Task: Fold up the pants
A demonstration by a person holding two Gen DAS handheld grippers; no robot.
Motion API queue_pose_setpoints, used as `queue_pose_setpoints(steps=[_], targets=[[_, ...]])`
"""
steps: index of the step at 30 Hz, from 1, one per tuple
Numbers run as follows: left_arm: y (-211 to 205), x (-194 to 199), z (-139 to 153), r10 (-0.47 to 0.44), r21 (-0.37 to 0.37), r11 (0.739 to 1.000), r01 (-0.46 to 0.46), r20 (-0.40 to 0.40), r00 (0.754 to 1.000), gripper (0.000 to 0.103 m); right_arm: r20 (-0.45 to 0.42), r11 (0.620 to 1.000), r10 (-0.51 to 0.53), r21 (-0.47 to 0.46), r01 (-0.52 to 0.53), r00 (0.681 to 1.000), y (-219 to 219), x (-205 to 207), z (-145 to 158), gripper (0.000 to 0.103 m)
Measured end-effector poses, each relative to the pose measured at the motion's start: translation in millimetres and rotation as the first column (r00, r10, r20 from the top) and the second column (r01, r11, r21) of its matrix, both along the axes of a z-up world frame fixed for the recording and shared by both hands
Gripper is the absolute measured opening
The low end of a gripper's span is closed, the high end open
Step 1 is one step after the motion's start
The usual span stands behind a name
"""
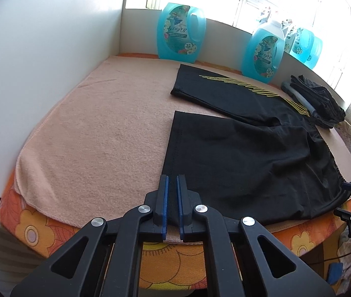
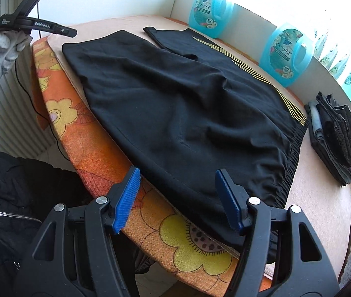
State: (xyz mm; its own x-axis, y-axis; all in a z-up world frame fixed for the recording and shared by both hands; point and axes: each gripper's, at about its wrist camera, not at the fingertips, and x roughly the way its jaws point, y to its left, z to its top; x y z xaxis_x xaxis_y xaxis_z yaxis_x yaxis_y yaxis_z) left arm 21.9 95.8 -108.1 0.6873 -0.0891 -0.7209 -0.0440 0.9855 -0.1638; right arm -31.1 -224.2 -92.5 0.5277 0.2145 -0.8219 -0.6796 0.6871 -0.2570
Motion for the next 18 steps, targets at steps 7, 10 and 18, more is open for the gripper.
queue_pose_setpoints(steps=[7,10,18], targets=[[-6.4,-3.9,-1.5,-0.123,0.068,0.989,0.128,-0.075,0.990,0.006,-0.056,1.000,0.004,0.001,-0.004,0.998,-0.5,11.0,0.5,0.013],[-21.3,-1.3,-3.8,-0.228,0.112,0.963,0.244,-0.135,0.964,0.013,-0.011,1.000,0.002,-0.010,-0.003,1.000,-0.4,17.2,8.7,0.010],[-66.1,-1.2,-2.1,-0.429,0.240,0.853,0.464,-0.185,0.884,0.042,0.015,0.999,-0.042,0.011,0.042,0.999,-1.5,48.3,21.2,0.007]])
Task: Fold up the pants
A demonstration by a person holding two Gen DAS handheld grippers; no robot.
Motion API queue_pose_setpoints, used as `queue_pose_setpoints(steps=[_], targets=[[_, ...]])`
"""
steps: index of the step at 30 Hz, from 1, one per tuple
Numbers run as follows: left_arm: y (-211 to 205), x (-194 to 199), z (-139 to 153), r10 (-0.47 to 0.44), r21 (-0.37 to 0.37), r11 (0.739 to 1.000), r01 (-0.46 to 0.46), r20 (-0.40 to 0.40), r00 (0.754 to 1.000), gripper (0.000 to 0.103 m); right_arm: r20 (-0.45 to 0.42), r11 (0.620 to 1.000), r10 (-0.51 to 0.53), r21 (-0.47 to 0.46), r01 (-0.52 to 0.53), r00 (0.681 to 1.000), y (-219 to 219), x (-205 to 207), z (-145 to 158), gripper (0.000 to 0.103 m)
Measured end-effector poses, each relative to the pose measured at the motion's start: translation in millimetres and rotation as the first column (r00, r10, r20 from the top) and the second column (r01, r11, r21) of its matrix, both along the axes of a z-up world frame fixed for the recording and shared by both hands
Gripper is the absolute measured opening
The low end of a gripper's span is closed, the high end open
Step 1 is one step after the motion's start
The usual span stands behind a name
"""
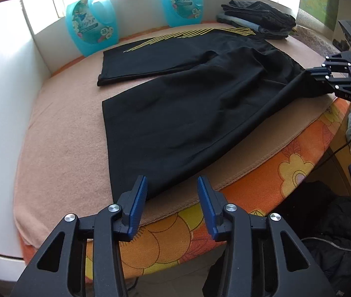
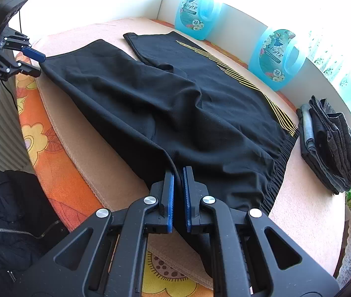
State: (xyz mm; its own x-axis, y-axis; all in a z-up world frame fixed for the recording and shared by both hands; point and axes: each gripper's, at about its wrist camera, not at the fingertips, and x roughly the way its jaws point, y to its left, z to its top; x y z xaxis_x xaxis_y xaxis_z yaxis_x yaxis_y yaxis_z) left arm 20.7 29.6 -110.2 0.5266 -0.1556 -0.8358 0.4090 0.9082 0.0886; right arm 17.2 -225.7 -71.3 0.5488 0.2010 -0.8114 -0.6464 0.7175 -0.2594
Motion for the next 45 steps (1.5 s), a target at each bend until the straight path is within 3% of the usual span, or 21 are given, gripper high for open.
queue_pose_setpoints(steps=[10,12,13,16,20,21,24,25,34,38,39,40,42,45], targets=[[-10.0,22.4,-12.0,-0.064,0.103,0.992,0.066,-0.018,0.998,0.041,0.011,0.999,-0.026,0.033,0.026,1.000,-4.6,7.1,7.8,0.007],[-6.0,25.8,-11.5,-0.044,0.099,0.994,0.046,-0.014,0.999,0.025,-0.002,0.998,-0.031,0.055,0.031,1.000,-7.2,7.9,8.8,0.007],[-2.4,28.4,-11.3,-0.026,0.089,0.996,0.028,-0.014,1.000,0.010,-0.010,0.997,-0.032,0.068,0.033,0.999,-8.9,8.0,9.0,0.007],[5.9,32.2,-9.1,0.002,0.026,1.000,-0.002,-0.009,1.000,0.005,-0.022,0.996,-0.029,0.086,0.031,0.999,-12.3,4.6,7.8,0.007],[10.8,35.6,-4.4,0.020,-0.005,1.000,-0.020,0.015,1.000,0.005,-0.024,0.995,-0.017,0.098,0.020,1.000,-19.0,-5.9,5.5,0.008],[11.7,36.7,-2.9,0.025,-0.008,1.000,-0.025,0.023,0.999,0.005,-0.029,0.995,-0.014,0.101,0.017,0.999,-22.5,-9.0,5.4,0.015],[13.2,39.1,0.2,0.034,-0.021,0.999,-0.033,0.034,0.999,0.005,-0.017,0.994,-0.003,0.112,0.005,1.000,-36.7,-23.1,5.7,0.069],[12.5,39.4,0.9,0.032,-0.022,0.999,-0.032,0.035,0.999,0.005,-0.020,0.994,0.003,0.113,-0.001,1.000,-40.9,-27.6,5.6,0.072],[11.0,45.5,6.9,0.032,-0.039,0.999,-0.030,0.065,0.997,0.004,-0.027,1.000,0.008,0.014,-0.008,1.000,-59.0,-50.5,-5.8,0.072],[12.0,45.1,10.6,0.036,-0.041,0.999,-0.032,0.079,0.996,0.004,-0.026,1.000,-0.025,0.011,0.026,0.999,-66.3,-43.5,-7.7,0.070],[12.4,45.1,11.3,0.037,-0.044,0.998,-0.033,0.081,0.996,0.004,-0.029,0.999,-0.032,0.007,0.033,0.999,-67.1,-41.4,-8.5,0.060],[12.6,44.8,11.9,0.038,-0.046,0.998,-0.034,0.083,0.996,0.004,-0.035,0.999,-0.040,-0.001,0.040,0.999,-67.4,-39.7,-9.5,0.040],[13.1,44.0,13.4,0.041,-0.050,0.998,-0.037,0.089,0.995,0.004,-0.038,0.999,-0.048,-0.015,0.047,0.998,-67.0,-37.7,-10.8,0.013],[15.0,42.1,18.5,0.054,-0.063,0.997,-0.047,0.110,0.992,0.003,0.017,0.998,-0.061,-0.032,0.062,0.998,-64.7,-38.9,-5.5,0.009]])
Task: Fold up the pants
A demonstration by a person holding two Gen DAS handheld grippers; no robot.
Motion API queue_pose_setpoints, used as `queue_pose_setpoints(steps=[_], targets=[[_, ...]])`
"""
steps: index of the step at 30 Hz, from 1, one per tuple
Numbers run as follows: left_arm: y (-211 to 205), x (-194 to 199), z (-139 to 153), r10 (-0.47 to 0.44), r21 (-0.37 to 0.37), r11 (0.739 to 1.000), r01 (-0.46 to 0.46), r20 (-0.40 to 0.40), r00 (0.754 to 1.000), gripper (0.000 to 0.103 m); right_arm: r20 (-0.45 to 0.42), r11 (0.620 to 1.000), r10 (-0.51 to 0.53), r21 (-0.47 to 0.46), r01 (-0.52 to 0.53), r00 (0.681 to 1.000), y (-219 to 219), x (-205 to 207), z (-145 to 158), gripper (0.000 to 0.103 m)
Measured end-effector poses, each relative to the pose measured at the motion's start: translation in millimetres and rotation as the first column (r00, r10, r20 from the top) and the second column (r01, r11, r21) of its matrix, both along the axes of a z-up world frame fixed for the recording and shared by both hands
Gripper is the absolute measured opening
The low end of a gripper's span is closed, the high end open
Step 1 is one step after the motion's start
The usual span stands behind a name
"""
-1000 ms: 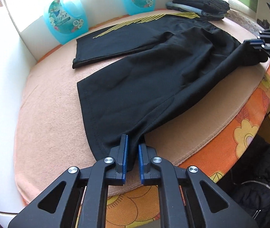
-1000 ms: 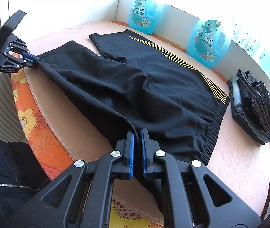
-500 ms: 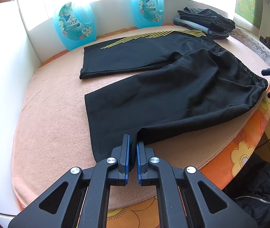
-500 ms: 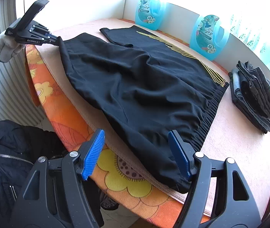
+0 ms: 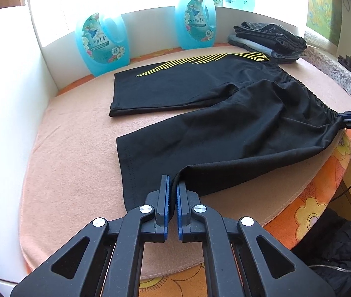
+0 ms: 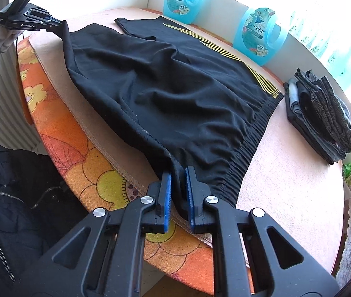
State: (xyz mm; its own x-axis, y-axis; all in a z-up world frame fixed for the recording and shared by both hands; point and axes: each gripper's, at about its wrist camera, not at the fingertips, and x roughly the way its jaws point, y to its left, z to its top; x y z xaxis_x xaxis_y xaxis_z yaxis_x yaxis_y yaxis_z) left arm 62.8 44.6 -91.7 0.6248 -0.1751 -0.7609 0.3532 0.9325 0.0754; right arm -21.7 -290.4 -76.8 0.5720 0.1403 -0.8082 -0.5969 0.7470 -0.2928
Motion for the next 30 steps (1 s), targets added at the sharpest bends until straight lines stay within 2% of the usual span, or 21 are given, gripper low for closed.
queue_pose_setpoints(steps=[7,11,14,16,19,21,23,24,25,26,27,28,30], targets=[[10.0,7.1,23.8,0.039,-0.039,0.999,-0.036,0.066,0.997,0.003,0.158,0.994,-0.102,0.041,0.097,0.982,-2.0,18.9,42.3,0.006],[9.7,13.6,32.3,0.022,-0.043,0.999,-0.018,0.091,0.996,0.003,0.191,0.994,-0.108,0.035,0.103,0.976,4.6,32.8,55.1,0.006],[10.2,13.3,26.8,-0.021,-0.059,0.998,0.024,0.047,0.999,0.003,0.176,0.996,-0.091,0.028,0.087,0.980,8.5,35.7,53.6,0.006],[8.1,9.5,20.1,-0.034,-0.036,0.999,0.036,0.033,0.999,0.003,0.168,0.997,-0.083,0.017,0.081,0.982,10.4,36.9,49.4,0.006],[7.4,11.9,8.7,-0.059,-0.027,0.998,0.058,-0.035,0.998,0.004,0.130,0.996,-0.083,0.047,0.077,0.988,7.3,41.9,43.2,0.006],[11.6,17.6,4.8,-0.058,-0.043,0.998,0.055,-0.069,0.996,0.013,0.098,0.993,-0.085,0.088,0.077,0.991,4.1,41.6,41.0,0.006],[17.3,20.3,2.8,-0.049,-0.060,0.997,0.044,-0.084,0.995,0.042,0.049,0.991,-0.057,0.127,0.050,0.997,2.0,36.6,37.7,0.007],[20.5,20.8,1.0,-0.043,-0.055,0.998,0.038,-0.087,0.995,0.047,0.032,0.989,-0.040,0.141,0.035,0.999,1.8,32.3,35.8,0.014],[23.3,20.6,-2.1,-0.039,-0.045,0.998,0.035,-0.090,0.995,0.054,0.025,0.989,-0.024,0.147,0.020,0.999,2.3,26.1,33.7,0.033],[25.3,20.6,-5.6,-0.032,-0.032,0.999,0.029,-0.094,0.995,0.056,0.020,0.988,-0.004,0.154,0.000,1.000,3.7,19.2,30.9,0.048],[27.6,21.1,-9.8,-0.025,-0.019,1.000,0.024,-0.097,0.995,0.056,0.019,0.987,0.022,0.157,-0.024,1.000,6.4,11.7,27.8,0.073],[29.6,21.4,-14.3,-0.026,-0.016,1.000,0.025,-0.104,0.994,0.056,0.015,0.987,0.047,0.152,-0.049,0.999,10.3,5.4,23.8,0.078],[29.5,22.6,-23.0,-0.030,-0.011,1.000,0.029,-0.121,0.992,0.056,-0.007,0.990,0.085,0.118,-0.083,0.996,19.9,-1.7,12.9,0.078]])
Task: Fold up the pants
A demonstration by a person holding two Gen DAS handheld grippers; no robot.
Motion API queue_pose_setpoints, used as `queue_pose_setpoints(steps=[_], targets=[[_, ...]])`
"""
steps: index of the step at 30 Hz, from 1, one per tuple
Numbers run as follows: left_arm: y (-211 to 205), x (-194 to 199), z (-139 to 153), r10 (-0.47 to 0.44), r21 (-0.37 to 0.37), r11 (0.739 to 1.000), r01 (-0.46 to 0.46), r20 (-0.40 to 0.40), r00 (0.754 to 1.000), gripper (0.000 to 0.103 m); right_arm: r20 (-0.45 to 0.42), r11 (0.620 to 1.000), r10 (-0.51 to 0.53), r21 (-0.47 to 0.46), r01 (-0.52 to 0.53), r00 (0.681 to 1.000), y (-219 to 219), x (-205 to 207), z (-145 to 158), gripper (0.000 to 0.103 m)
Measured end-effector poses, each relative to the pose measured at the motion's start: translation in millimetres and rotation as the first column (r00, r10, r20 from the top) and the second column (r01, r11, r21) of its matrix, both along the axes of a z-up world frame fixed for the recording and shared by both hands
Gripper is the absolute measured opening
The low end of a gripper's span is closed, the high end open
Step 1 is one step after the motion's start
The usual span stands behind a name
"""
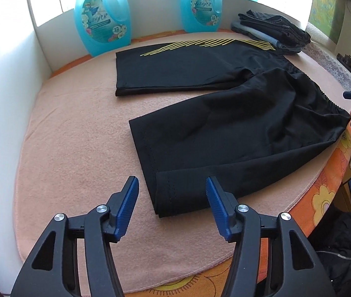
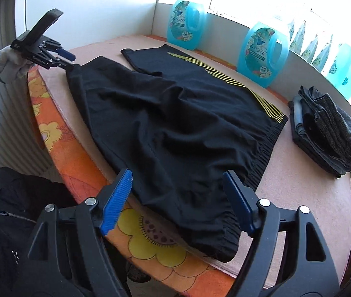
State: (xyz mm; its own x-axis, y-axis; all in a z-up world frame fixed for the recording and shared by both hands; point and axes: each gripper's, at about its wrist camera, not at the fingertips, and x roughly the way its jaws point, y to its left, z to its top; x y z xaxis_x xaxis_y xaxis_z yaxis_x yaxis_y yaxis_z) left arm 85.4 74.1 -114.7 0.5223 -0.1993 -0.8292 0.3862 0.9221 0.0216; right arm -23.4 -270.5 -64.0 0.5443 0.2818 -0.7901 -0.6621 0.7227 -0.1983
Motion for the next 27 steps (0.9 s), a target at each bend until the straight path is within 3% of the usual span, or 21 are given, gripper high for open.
queue_pose_setpoints(steps=[3,10,15,16,17,18,24,27], targets=[[-2.0,2.9,-7.2,-0.006,0.005,1.000,0.006,-0.008,1.000,0.056,-0.013,0.999,0.024,-0.034,-0.024,1.000,10.1,-1.7,-14.2,0.078],[-7.6,2.0,-9.1,-0.032,0.002,0.999,0.032,0.004,0.999,0.055,-0.061,0.999,0.031,-0.004,-0.032,0.998,16.1,8.5,-23.7,0.078],[-6.6,-1.7,-10.1,-0.039,-0.026,0.999,0.039,0.007,0.999,0.031,-0.077,1.000,0.021,-0.015,-0.022,0.997,15.6,14.8,-26.5,0.070],[-7.1,-2.6,-9.6,-0.044,-0.027,0.999,0.044,0.008,0.999,0.016,-0.077,1.000,0.023,-0.020,-0.024,0.997,15.7,15.3,-27.0,0.069],[-7.8,-3.5,-9.2,-0.050,-0.031,0.998,0.050,0.006,0.999,0.008,-0.077,0.999,0.023,-0.024,-0.025,0.997,15.2,15.4,-27.3,0.068],[-8.7,-4.9,-8.8,-0.052,-0.027,0.998,0.052,0.012,0.999,0.008,-0.076,0.999,0.021,-0.029,-0.023,0.997,14.8,15.6,-27.8,0.067],[-3.1,-5.9,4.4,-0.011,-0.085,0.996,0.016,0.057,0.998,0.006,-0.102,0.999,0.017,-0.045,-0.022,0.995,14.1,18.7,-32.3,0.040],[0.6,-7.4,14.4,0.004,-0.104,0.995,0.005,0.085,0.996,0.005,-0.088,0.997,0.012,-0.070,-0.018,0.996,17.5,18.9,-32.6,0.020]])
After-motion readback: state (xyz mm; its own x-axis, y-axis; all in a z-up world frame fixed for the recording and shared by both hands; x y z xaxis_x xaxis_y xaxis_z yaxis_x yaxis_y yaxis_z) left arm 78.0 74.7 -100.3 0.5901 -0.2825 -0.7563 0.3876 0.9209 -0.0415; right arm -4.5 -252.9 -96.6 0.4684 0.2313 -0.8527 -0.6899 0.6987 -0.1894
